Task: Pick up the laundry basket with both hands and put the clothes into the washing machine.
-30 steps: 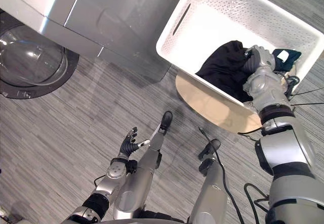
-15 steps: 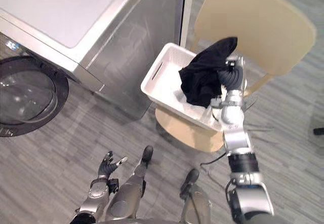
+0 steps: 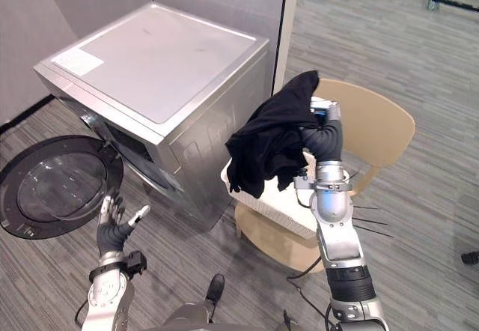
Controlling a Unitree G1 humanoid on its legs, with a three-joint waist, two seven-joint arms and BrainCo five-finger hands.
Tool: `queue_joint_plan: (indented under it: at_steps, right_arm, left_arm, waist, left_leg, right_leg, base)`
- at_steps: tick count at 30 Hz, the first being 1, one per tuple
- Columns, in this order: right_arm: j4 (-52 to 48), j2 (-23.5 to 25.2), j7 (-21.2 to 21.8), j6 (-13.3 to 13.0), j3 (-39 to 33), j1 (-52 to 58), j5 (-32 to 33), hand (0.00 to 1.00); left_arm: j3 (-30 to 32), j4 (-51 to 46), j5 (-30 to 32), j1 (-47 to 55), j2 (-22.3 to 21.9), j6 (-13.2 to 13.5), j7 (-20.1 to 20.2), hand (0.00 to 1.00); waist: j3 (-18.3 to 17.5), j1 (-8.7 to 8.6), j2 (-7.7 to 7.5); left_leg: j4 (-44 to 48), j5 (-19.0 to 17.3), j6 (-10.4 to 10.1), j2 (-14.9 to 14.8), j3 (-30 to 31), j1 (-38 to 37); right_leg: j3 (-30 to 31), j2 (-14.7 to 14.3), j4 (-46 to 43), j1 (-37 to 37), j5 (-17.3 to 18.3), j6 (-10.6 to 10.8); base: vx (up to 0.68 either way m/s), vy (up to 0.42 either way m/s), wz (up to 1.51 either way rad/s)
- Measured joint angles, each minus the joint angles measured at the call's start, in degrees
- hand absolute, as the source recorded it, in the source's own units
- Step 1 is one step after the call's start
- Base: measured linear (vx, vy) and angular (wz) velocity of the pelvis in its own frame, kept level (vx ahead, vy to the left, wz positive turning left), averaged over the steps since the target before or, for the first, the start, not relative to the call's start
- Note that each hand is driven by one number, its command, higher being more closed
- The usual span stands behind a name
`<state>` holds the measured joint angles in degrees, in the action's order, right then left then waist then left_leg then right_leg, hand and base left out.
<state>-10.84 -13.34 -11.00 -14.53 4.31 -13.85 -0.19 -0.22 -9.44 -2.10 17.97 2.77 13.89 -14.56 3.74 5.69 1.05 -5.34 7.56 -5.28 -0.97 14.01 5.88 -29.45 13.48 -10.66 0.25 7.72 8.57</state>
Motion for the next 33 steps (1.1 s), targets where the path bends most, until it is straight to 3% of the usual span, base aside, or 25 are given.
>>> queue_joint_plan:
  at_steps: [5, 12, 13, 16, 20, 21, 33]
  right_arm:
    - [-0.34, -0.4, 1.43, -0.69, 8.07, -10.53, 6.27, 1.0]
    - [-4.15, 0.72, 3.77, -2.07, 14.91, -19.78, 12.57, 1.0]
    - [-4.16, 1.51, 3.82, -2.09, 14.98, -19.87, 14.02, 1.0]
    - [-4.16, 3.07, 4.29, -2.06, 15.62, -19.88, 19.0, 1.0]
    - [-4.17, 3.4, 6.7, -2.06, 17.12, -19.85, 24.95, 1.0]
    - [-4.17, 3.4, 7.52, -2.06, 17.11, -19.74, 26.26, 0.0]
    - [-4.21, 3.32, 10.14, -2.0, 15.86, -10.86, 26.61, 0.0]
  left_arm:
    - [-14.33, -5.26, 3.69, -5.57, 2.57, 1.68, 1.06, 0.0]
    - [-23.76, -3.96, 9.38, -19.91, 3.02, 1.54, 0.74, 0.0]
    - [-24.21, -2.4, 10.04, -22.77, 2.93, 1.34, 0.63, 1.0]
    - [-24.14, -0.04, 12.84, -27.18, 2.91, -0.19, -0.58, 1.0]
    - [-23.91, 0.03, 15.27, -28.96, 2.78, -1.27, -2.89, 1.0]
    - [-23.83, 0.04, 15.42, -29.39, 2.79, -1.42, -3.39, 1.0]
    - [-18.85, 0.0, 15.17, -26.25, 3.28, -2.21, -5.14, 1.0]
  waist:
    - [-1.3, -0.33, 0.37]
    - [-3.72, -0.45, 0.11]
    - [-4.1, -0.57, 0.05]
    - [-4.14, -1.65, 0.04]
    - [-4.16, -1.88, -0.04]
    - [-4.16, -1.94, -0.05]
    - [-5.32, -1.98, -1.83]
  left_leg:
    - [0.0, 0.0, 0.03, -0.39, -1.2, -2.3]
    - [0.0, 0.01, 0.03, -1.29, -3.16, -2.83]
    - [-0.01, 0.01, 0.03, -1.38, -3.31, -2.84]
    - [-0.06, 0.01, 0.03, -1.67, -4.0, -3.02]
    - [-0.1, -0.01, 0.01, -2.34, -6.1, -3.02]
    - [-0.13, -0.03, 0.0, -2.51, -6.31, -2.99]
    - [-0.5, -0.19, -0.19, -3.02, -7.04, -2.6]
  right_leg:
    - [1.42, -0.59, 1.3, 1.76, -0.14, -0.14]
    - [3.14, -2.24, 5.17, 2.76, -2.49, -0.55]
    - [3.28, -2.52, 6.06, 3.04, -3.1, -0.6]
    - [3.94, -3.17, 8.11, 3.56, -4.47, -0.92]
    - [5.95, -4.19, 10.89, 3.53, -6.37, -1.41]
    - [6.14, -4.41, 11.37, 3.53, -6.81, -1.53]
    - [7.03, -5.16, 13.01, 3.45, -7.85, -1.64]
  base:
    - [-0.01, -0.028, -0.14]
    - [-0.01, -0.019, -0.16]
    - [-0.02, 0.001, -0.13]
    - [-0.05, 0.0, -0.13]
    - [-0.06, -0.006, -0.27]
    - [-0.07, -0.008, -0.17]
    - [-0.03, -0.006, -0.03]
